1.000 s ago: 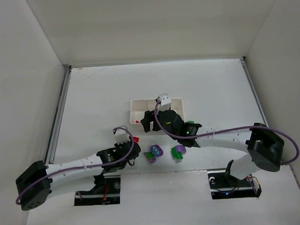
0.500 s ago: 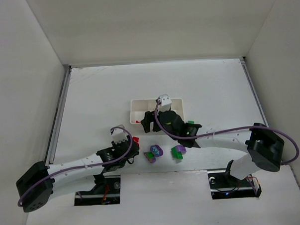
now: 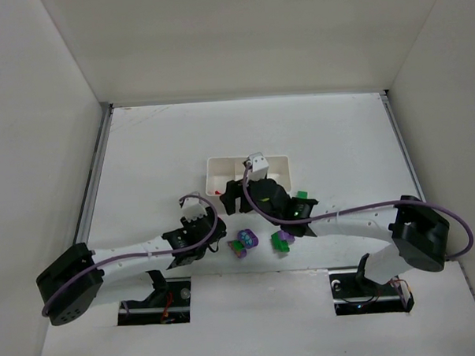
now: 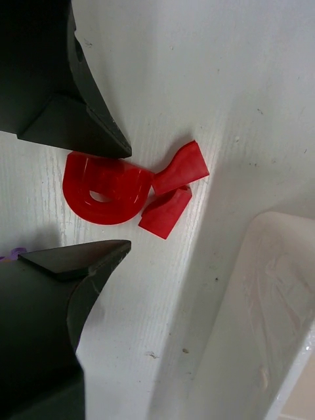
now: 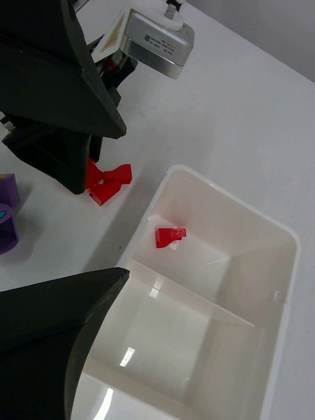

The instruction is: Sort the legos into containers by color

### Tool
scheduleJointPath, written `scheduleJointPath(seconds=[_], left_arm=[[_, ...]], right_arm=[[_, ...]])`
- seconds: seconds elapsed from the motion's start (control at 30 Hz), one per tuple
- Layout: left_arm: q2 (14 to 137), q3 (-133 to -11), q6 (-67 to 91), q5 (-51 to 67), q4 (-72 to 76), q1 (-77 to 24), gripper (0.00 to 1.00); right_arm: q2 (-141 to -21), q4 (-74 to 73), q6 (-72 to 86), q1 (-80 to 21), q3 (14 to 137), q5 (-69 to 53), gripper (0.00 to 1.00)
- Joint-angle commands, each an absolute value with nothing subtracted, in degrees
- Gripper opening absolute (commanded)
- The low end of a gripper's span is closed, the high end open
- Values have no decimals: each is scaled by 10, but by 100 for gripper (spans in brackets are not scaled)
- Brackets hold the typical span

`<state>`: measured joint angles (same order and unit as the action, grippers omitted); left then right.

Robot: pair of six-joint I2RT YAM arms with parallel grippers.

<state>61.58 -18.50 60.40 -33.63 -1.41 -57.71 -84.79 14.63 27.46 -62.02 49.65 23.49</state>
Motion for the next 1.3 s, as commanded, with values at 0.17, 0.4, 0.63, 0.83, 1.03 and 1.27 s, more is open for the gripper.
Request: scheduleJointPath(seconds=[0.17, 0.4, 0.63, 0.83, 1.03, 1.27], left_arm=[[672, -194, 602, -309, -67, -585, 29], [655, -194, 606, -308, -83, -586, 14], [520, -219, 607, -323, -171, -588, 11], [384, -281, 577, -364, -212, -559, 12], [462, -355, 465, -336, -103, -473, 15], [662, -440, 379, -265, 25, -398, 19]], right_arm=[[-791, 187, 281, -623, 477, 239, 86], [-743, 194, 284, -595, 448, 245, 85], [-733, 195, 298, -570, 426, 242, 85], [-730, 196, 312, -555, 409, 237, 50], [-725, 180, 316, -560, 402, 237, 29], [-729, 173, 300, -620, 397, 229, 36]])
